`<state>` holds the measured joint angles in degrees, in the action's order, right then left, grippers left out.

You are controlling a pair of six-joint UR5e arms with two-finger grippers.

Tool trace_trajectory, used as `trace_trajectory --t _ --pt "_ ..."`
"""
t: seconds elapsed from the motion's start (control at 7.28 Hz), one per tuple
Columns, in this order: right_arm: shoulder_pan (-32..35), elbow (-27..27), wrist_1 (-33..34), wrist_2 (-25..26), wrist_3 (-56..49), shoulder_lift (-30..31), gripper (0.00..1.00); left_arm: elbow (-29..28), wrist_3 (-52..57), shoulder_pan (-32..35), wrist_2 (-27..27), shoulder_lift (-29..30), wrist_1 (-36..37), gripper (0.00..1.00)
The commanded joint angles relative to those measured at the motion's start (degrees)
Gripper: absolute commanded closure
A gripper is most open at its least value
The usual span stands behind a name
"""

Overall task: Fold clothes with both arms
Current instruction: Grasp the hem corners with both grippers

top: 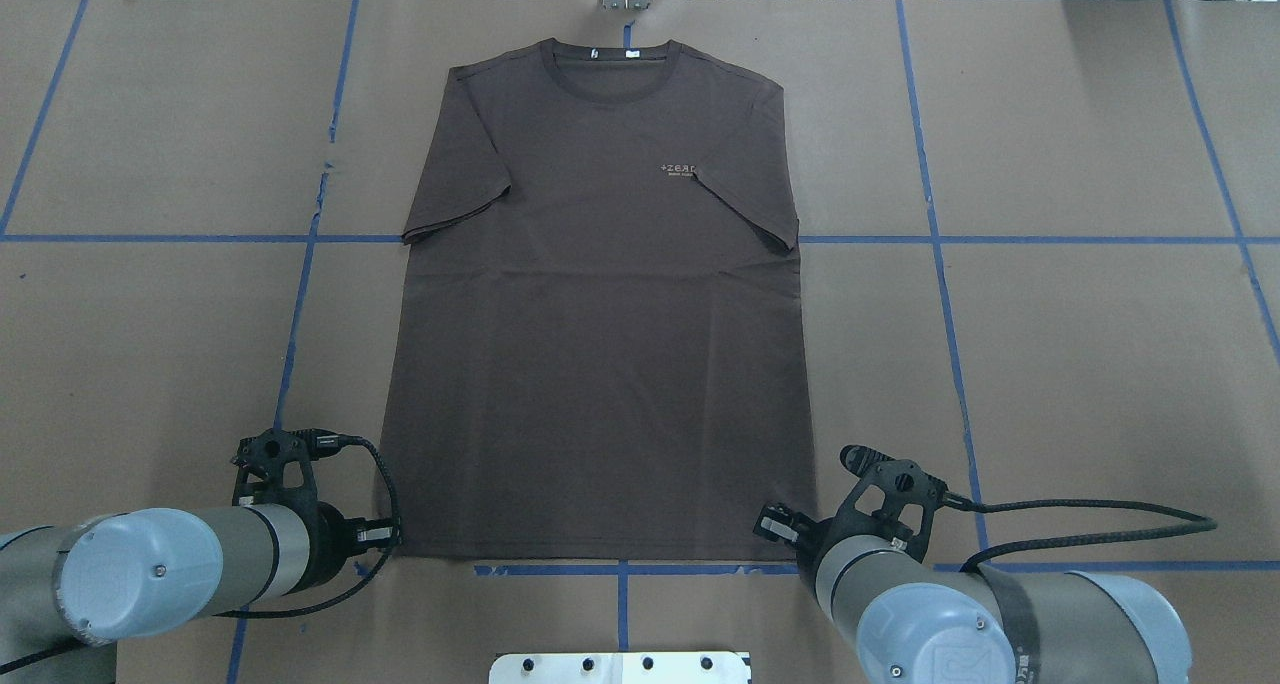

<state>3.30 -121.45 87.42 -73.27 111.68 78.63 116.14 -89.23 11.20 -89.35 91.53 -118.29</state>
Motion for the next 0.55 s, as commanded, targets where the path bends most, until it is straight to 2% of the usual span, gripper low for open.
trace_trajectory --t 0.0,0.41 --pt "-1.98 1.39 0.20 1.55 0.03 0.03 0.44 0.31 -0.07 -0.04 -0.21 0.14 -0.10 1.00" --pt "-2.07 2.09 3.37 1.46 -0.15 0.21 0.44 0.49 -0.07 -0.04 -0.38 0.14 -0.10 1.00"
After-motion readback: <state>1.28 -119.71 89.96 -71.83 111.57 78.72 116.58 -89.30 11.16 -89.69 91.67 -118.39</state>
